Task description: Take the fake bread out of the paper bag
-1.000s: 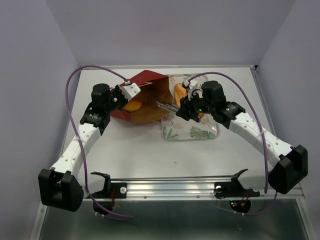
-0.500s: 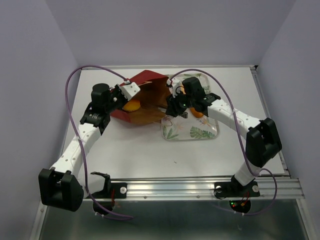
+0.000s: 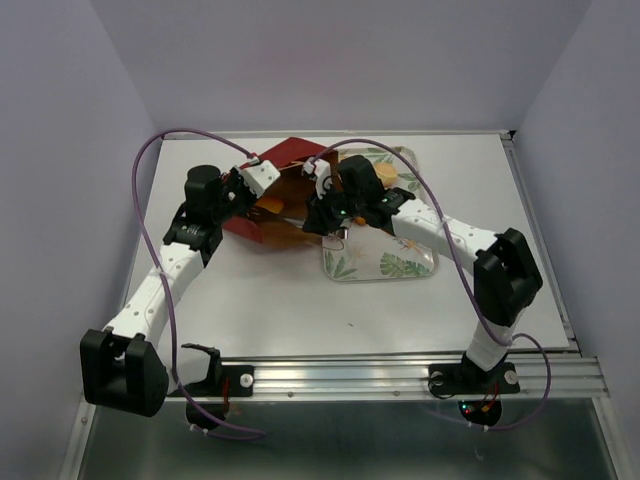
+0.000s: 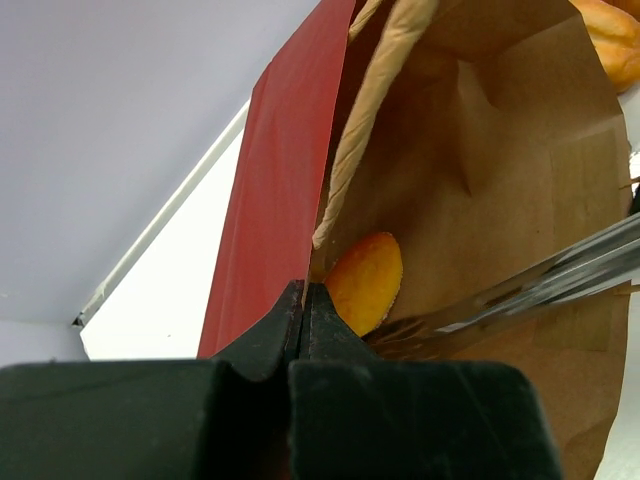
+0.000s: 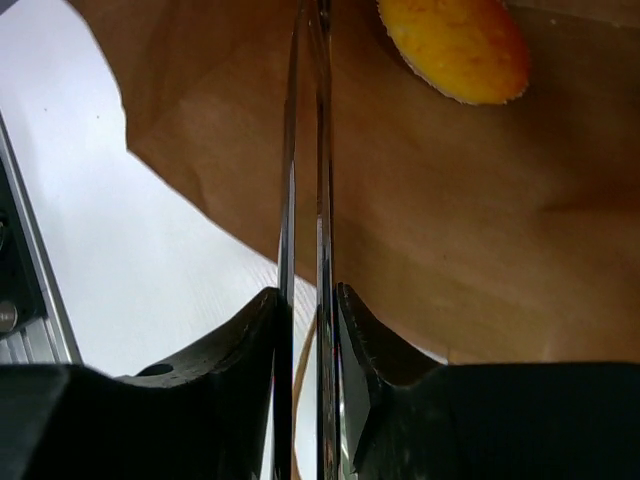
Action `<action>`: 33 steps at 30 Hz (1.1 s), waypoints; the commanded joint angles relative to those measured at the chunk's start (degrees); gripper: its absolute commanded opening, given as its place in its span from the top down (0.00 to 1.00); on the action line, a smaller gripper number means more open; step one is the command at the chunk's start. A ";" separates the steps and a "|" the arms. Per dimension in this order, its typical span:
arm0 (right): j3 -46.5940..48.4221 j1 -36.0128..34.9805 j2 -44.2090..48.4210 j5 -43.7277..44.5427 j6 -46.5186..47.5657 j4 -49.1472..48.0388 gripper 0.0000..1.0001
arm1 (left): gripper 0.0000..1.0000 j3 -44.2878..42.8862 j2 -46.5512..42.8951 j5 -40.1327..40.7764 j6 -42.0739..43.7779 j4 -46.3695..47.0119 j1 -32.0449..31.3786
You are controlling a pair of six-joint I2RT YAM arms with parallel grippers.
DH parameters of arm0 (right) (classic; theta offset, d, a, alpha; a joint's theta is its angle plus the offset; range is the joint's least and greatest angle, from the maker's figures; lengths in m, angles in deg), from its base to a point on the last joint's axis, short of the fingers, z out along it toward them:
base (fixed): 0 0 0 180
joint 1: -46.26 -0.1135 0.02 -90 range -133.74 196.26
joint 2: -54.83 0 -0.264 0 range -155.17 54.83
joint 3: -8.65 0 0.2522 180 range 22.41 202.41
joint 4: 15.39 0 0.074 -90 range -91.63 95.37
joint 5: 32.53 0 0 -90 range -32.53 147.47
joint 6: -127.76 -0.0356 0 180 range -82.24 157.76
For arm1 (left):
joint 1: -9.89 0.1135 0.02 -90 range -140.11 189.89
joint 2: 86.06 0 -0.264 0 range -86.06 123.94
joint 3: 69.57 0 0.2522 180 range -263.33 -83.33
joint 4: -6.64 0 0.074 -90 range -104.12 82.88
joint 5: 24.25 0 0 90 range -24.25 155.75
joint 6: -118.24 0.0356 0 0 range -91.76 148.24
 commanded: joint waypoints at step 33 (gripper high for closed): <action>14.15 -3.01 -14.07 38.22 -8.43 4.72 0.99 | 1.00 -0.25 -2.46 -3.19 2.99 -2.73 0.62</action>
